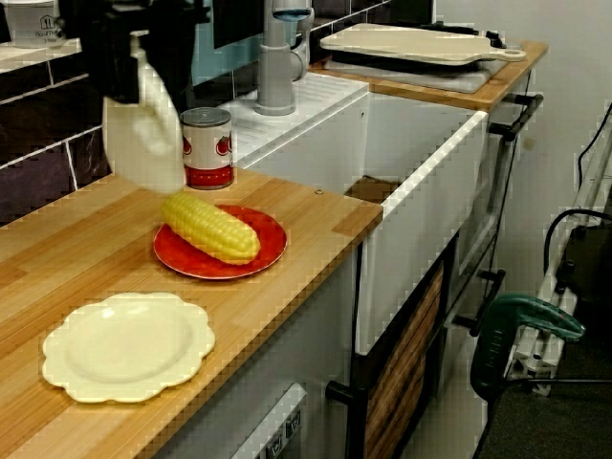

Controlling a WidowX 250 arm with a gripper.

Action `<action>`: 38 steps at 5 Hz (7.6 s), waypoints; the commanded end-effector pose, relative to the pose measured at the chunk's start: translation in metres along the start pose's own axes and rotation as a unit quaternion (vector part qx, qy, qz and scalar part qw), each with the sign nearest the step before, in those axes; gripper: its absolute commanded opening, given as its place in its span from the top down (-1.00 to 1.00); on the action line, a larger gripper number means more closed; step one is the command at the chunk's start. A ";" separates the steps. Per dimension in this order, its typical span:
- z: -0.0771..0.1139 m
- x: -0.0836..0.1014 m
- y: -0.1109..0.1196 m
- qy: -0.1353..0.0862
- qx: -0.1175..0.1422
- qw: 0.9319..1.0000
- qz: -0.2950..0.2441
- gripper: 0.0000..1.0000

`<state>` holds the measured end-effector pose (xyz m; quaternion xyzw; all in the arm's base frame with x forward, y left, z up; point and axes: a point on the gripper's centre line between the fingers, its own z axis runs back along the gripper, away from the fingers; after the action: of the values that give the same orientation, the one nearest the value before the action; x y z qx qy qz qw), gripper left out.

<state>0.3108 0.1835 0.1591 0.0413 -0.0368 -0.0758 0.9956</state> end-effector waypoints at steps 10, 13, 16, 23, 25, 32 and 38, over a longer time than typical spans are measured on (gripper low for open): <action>-0.017 -0.026 -0.124 -0.051 0.058 0.986 -0.146 1.00; -0.049 -0.024 -0.132 -0.020 0.089 0.982 -0.166 1.00; -0.047 -0.014 -0.123 -0.008 0.095 0.984 -0.151 -1.00; 0.013 0.004 -0.067 -0.008 0.054 0.995 -0.079 -1.00; -0.006 0.028 -0.077 -0.010 0.059 0.998 -0.014 -1.00; -0.037 0.076 -0.120 0.000 0.014 1.000 0.013 -1.00; -0.014 0.062 -0.131 0.016 -0.104 0.994 -0.041 -1.00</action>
<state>0.3532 0.0358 0.1087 -0.0733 0.0322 -0.1111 0.9906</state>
